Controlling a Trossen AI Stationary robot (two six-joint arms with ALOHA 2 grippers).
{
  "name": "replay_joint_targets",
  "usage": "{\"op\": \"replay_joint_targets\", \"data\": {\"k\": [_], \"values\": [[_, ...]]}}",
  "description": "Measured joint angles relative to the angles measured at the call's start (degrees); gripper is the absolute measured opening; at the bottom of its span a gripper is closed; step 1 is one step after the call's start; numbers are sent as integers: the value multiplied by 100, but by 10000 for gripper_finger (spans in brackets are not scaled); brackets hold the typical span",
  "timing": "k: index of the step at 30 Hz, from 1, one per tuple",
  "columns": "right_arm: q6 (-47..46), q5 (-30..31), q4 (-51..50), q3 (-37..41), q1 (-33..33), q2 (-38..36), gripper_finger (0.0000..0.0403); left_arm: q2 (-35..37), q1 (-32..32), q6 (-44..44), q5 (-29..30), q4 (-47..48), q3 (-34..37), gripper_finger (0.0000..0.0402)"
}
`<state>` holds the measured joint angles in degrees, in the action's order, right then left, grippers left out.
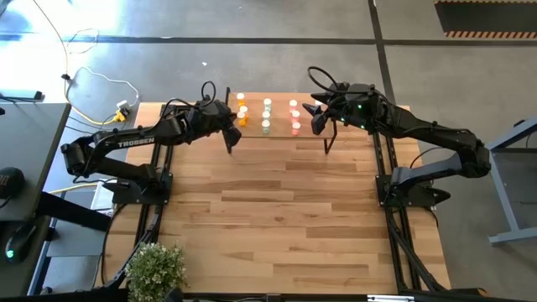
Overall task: Pick and place medicine bottles onto shelf by color
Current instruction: Adjust the orange pill bottles on the shelf
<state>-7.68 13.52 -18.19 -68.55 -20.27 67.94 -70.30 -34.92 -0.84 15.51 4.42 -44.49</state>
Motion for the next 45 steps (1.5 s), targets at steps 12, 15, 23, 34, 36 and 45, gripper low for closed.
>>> {"op": "replay_joint_targets", "data": {"k": [12, 15, 23, 34, 36, 45], "values": [[0, 0, 0, 0, 2, 0, 206, 0, 26, 107, -293, 23, 0, 19], [2, 0, -3, 0, 2, 0, 206, 0, 30, 108, -336, 62, 0, 19], [2, 0, -3, 0, 0, 0, 206, 0, 177, 103, -288, 213, 0, 19], [2, 0, -5, 0, 1, 0, 206, 130, 634, -163, 182, 457, 0, 19], [2, 0, -5, 0, 2, 0, 206, 273, 717, -204, 312, 458, 0, 19], [2, 2, -5, 0, 0, 0, 206, 688, 845, -71, 628, 431, -341, 19]]}}
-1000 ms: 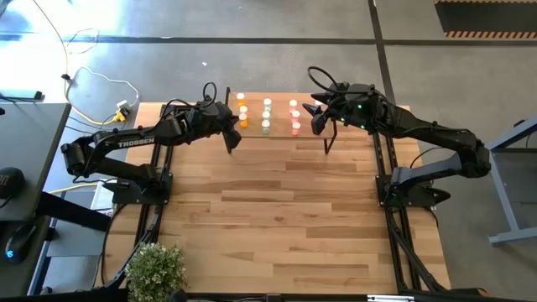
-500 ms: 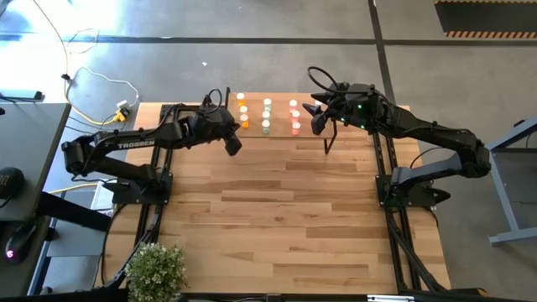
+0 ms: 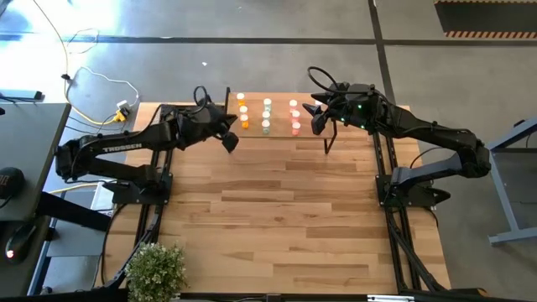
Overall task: Pick and place medicine bottles onto shelf by color
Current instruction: Adjust the orange pill bottles on the shelf
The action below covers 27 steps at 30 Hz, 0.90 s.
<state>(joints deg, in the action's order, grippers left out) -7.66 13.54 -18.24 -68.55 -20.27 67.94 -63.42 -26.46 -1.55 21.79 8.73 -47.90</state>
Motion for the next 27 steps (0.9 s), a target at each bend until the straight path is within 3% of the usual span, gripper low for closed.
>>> {"op": "replay_joint_targets", "data": {"k": [11, 17, 27], "values": [[0, 2, 1, 0, 0, 0, 206, -81, -133, 456, 60, 20, -636, 19], [-110, 2, 2, 0, 0, 0, 206, -81, -131, 21, -538, 44, -784, 19], [-286, 2, 23, 0, 0, 0, 206, -87, -159, -280, -576, 358, -1170, 19]]}}
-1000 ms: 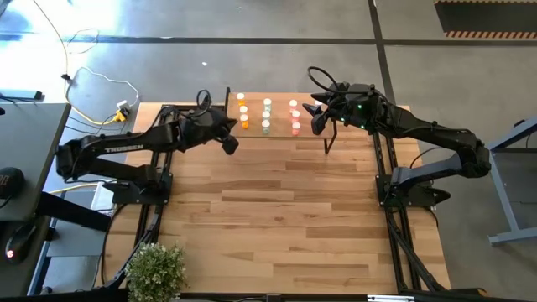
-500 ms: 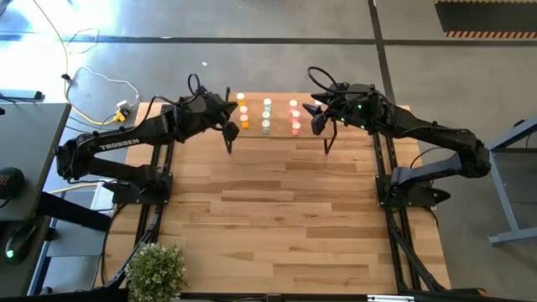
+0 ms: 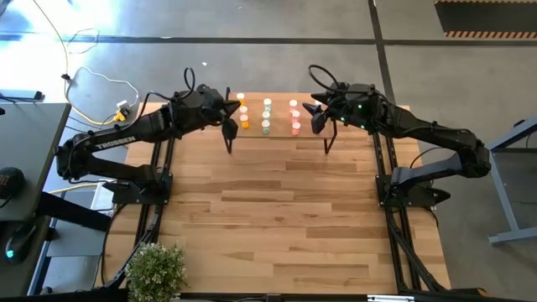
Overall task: Pick and place medicine bottles onto shelf by color
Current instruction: Adjust the orange pill bottles on the shelf
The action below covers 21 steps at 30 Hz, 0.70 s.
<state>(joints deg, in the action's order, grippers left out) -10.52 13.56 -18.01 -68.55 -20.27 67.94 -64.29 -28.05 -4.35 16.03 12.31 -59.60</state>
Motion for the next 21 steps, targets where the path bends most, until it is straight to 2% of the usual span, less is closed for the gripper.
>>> {"op": "replay_joint_targets", "data": {"k": [4, 11, 17, 21], "values": [[0, 0, 155, 0, 0, 0, 206, -13, -158, 156, 2, 61, -57, 19], [-4, 0, 349, -7, 2, 2, 206, -258, -1032, 500, -29, 48, -78, 19], [-158, 0, 349, -6, 4, 2, 206, -752, -1655, 783, -532, 270, -224, 19], [-249, 0, 349, -7, 4, 2, 206, -1079, -1994, 504, -772, 610, -391, 19]]}}
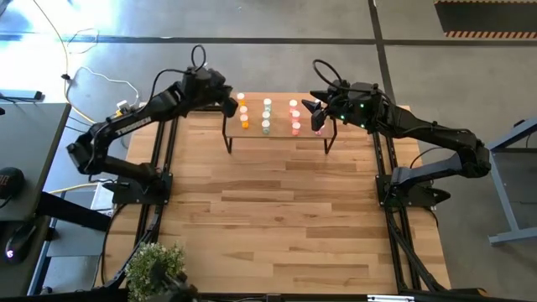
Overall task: Pick and place medicine bottles onto shelf by color
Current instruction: Adjust the orange pill bottles on the shelf
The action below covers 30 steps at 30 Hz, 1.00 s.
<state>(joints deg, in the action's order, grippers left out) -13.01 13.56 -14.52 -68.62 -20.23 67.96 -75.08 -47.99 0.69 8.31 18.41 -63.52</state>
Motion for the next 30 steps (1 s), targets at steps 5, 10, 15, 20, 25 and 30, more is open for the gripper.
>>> {"op": "replay_joint_targets", "data": {"k": [5, 10, 15, 20, 25, 30], "values": [[1, 0, -2, 0, 0, 0, 206, -252, -299, -491, -406, 253, -166, 5], [13, -1, -4, 0, 0, 0, 206, -468, -475, -947, -812, 540, -482, 2], [17, 0, -4, 0, 0, 0, 206, -669, -571, -1374, -790, 1097, -836, 0], [18, -1, -46, 1, 0, 0, 206, -786, -648, -1989, -984, 1401, -939, 0], [22, 0, -74, 0, 0, 0, 206, -927, -637, -2215, -1038, 1504, -939, 0], [131, -1, -76, 1, 1, 0, 206, -1066, -531, -2308, -1047, 1491, -939, 0]]}}
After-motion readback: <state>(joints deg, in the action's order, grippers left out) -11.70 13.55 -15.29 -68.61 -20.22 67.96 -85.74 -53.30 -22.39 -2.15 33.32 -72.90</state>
